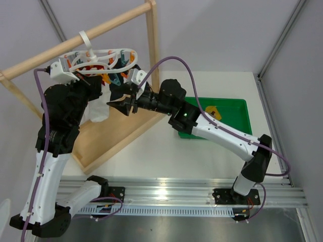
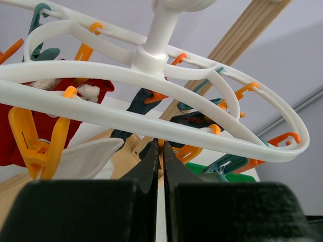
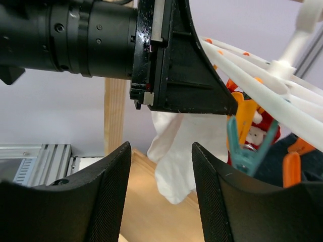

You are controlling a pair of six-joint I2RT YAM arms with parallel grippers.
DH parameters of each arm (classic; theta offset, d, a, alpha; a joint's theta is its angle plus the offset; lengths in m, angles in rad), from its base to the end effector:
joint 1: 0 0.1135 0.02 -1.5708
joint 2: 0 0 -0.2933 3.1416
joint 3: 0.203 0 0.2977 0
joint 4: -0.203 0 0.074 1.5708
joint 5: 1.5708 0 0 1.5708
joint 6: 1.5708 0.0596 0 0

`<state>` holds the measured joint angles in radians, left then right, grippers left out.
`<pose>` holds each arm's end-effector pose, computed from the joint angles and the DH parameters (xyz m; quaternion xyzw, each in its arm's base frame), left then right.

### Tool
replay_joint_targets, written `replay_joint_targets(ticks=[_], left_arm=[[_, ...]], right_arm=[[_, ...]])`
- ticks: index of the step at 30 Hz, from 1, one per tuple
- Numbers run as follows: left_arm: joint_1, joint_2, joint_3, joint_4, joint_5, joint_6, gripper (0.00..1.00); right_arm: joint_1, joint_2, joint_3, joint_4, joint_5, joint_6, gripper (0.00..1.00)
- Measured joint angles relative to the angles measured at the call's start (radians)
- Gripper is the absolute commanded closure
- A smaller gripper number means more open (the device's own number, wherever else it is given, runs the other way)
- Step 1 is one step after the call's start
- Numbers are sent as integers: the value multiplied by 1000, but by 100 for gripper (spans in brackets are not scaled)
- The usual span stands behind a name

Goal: Clip the socks to the hanger
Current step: Open the clamp at the hanger.

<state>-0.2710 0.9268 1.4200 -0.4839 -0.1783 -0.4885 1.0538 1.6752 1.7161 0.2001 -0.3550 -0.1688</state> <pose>0.2003 -0.0447 0.5402 -0.1390 0.6900 -0.2041 0.6804 0.2121 0.4150 0.5081 -0.4623 0.4176 0.4301 0.6534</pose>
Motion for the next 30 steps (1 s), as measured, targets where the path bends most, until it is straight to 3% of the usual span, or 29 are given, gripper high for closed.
replay_joint_targets(ticks=[12,30], left_arm=[[0,-2,2,-5,24,2,99],[0,-5,5,-5,50,3,99]], right_arm=[[-39,188,153,-32,-31,-14,50],[-90,199,155,2,27,36,54]])
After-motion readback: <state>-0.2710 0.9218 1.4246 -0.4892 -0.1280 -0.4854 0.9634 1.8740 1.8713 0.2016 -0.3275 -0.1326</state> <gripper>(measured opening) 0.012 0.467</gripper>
